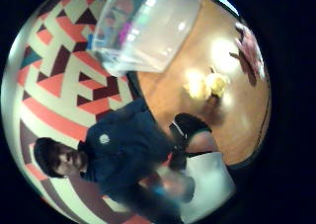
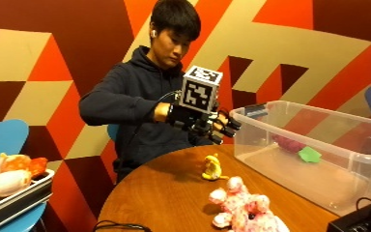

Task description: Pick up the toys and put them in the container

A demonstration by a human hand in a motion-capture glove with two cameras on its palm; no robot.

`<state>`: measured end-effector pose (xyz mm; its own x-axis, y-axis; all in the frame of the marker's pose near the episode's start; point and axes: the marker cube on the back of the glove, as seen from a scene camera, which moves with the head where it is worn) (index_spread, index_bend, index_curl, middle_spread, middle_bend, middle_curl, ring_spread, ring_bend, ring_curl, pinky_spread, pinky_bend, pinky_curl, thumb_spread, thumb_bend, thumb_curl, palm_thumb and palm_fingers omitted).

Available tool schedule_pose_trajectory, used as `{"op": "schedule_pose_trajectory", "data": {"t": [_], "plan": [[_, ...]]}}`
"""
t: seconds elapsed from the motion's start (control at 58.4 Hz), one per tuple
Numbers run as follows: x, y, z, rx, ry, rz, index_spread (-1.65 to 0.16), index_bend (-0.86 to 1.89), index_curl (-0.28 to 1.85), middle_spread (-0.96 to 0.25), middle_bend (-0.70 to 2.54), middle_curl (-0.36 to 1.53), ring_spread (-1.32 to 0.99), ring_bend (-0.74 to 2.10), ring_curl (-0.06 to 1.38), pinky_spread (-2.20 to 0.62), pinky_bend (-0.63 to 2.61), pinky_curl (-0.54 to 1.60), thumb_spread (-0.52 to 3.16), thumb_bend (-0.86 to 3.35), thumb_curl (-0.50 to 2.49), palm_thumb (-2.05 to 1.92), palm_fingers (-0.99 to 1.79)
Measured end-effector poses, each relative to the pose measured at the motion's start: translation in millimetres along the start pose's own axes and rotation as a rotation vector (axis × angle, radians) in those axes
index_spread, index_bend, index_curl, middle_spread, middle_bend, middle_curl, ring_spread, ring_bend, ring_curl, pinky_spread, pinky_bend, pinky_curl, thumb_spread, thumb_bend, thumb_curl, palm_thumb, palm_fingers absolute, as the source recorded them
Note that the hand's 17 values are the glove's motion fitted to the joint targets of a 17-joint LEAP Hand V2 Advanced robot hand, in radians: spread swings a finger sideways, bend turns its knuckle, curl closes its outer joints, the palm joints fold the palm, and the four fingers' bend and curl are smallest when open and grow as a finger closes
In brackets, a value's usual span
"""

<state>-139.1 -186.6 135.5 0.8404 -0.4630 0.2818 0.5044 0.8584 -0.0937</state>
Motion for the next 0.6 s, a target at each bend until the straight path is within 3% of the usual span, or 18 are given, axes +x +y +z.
{"op": "schedule_pose_trajectory", "data": {"t": [0.274,0.6], "plan": [[-0.6,-13.4,66.8,-0.078,0.228,-0.013,-0.26,0.20,0.38,0.03,0.07,0.19,0.00,0.12,0.17,-0.04,0.84,0.21,1.21,0.00,0.39,0.46,-0.30],[-1.7,-27.9,75.0,0.020,0.192,-0.081,-0.32,1.06,0.63,-0.04,0.20,0.21,-0.03,0.08,0.07,-0.05,0.64,0.15,1.25,0.05,0.40,0.65,0.03]]}}
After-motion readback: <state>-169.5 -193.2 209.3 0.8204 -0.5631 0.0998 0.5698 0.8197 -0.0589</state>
